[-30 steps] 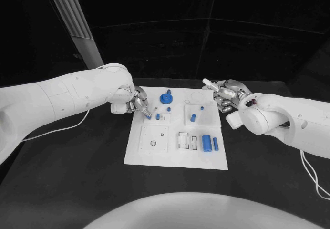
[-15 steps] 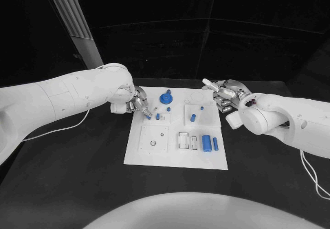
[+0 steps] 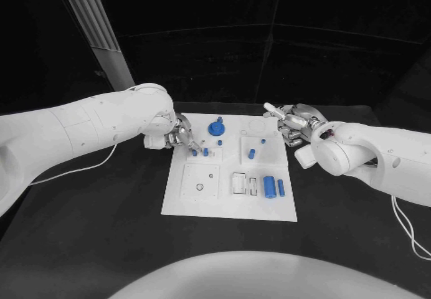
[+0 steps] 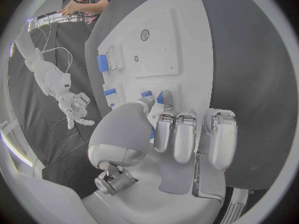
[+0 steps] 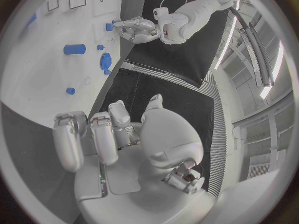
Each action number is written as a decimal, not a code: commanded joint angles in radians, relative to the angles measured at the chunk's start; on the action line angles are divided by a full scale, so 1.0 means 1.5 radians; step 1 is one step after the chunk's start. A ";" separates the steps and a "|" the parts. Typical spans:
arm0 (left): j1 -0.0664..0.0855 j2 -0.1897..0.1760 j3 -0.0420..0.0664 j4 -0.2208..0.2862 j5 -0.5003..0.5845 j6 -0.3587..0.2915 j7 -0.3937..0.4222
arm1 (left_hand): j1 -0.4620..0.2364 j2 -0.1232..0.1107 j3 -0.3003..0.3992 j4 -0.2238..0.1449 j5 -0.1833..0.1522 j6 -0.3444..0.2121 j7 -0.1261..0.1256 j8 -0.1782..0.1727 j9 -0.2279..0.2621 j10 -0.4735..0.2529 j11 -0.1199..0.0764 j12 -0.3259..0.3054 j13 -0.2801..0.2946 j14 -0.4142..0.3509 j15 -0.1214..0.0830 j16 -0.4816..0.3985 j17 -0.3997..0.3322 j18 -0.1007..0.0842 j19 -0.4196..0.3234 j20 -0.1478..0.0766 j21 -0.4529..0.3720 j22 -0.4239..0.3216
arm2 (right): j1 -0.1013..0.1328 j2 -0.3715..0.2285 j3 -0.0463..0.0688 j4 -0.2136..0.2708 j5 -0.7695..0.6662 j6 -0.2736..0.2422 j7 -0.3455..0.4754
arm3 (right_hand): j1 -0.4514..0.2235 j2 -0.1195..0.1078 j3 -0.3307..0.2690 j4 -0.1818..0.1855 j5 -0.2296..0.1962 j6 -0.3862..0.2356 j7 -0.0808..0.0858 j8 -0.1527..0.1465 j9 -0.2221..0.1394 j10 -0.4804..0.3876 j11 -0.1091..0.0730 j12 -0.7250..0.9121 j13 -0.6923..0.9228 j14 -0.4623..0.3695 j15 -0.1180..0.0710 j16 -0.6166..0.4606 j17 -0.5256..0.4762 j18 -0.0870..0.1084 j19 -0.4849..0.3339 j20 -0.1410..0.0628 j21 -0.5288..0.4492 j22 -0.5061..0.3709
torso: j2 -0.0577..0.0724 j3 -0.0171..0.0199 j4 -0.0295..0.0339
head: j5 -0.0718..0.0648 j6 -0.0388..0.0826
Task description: Assemble the parts on the task board
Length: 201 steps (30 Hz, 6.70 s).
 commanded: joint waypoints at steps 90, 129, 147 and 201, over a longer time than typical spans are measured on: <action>-0.046 0.034 -0.004 -0.030 -0.500 -0.422 0.582 | 0.429 -0.048 -0.082 -0.002 -0.133 0.148 0.035 -0.342 -0.469 -0.349 0.044 -0.900 -0.824 0.069 0.038 0.002 0.176 -0.004 0.068 0.028 0.003 0.175 | -0.001 -0.001 0.000 0.001 -0.020 -0.010 0.035 | 0.006 0.009 -0.003 -0.001 -0.003 -0.005 0.064 0.005 -0.003 0.001 0.000 0.002 0.001 0.068 0.005 0.002 0.176 -0.005 0.069 0.007 0.002 0.176 | 0.000 -0.0006 -0.0005 | -0.004 0.000; -0.065 0.071 -0.004 -0.081 -0.521 -0.384 0.557 | 0.446 -0.027 -0.060 -0.004 -0.133 0.157 0.040 -0.354 -0.483 -0.341 0.048 -0.909 -0.831 0.069 0.047 0.002 0.176 -0.004 0.068 0.033 0.003 0.175 | -0.001 0.002 0.000 0.004 -0.020 -0.005 0.026 | 0.008 0.010 -0.003 -0.001 -0.003 -0.005 0.064 0.006 -0.004 -0.001 0.000 0.001 -0.001 0.068 0.005 0.002 0.176 -0.005 0.069 0.007 0.002 0.176 | 0.000 0.0000 0.0001 | -0.010 0.000; -0.068 0.082 -0.004 -0.096 -0.525 -0.365 0.543 | 0.464 -0.025 -0.042 -0.006 -0.133 0.159 0.042 -0.361 -0.490 -0.337 0.050 -0.914 -0.831 0.069 0.050 0.002 0.176 -0.004 0.068 0.036 0.003 0.175 | -0.001 0.003 0.000 0.004 -0.020 -0.003 0.023 | 0.008 0.010 -0.003 -0.001 -0.003 -0.005 0.064 0.006 -0.004 -0.001 0.000 0.001 -0.001 0.068 0.005 0.002 0.176 -0.005 0.069 0.007 0.002 0.176 | 0.000 0.0001 0.0002 | -0.009 0.000; -0.071 0.081 -0.004 -0.104 -0.526 -0.387 0.580 | 0.452 -0.014 0.002 -0.005 -0.131 0.248 0.033 -0.338 -0.490 -0.241 0.040 -0.909 -0.831 0.069 0.042 0.002 0.176 -0.004 0.068 0.033 0.003 0.175 | -0.001 0.003 0.000 0.004 -0.020 -0.001 0.021 | 0.009 0.011 -0.003 0.000 -0.003 -0.006 0.064 0.007 -0.004 -0.003 0.000 0.001 -0.003 0.068 0.005 0.002 0.176 -0.005 0.069 0.007 0.002 0.176 | -0.001 0.0002 0.0014 | -0.011 0.000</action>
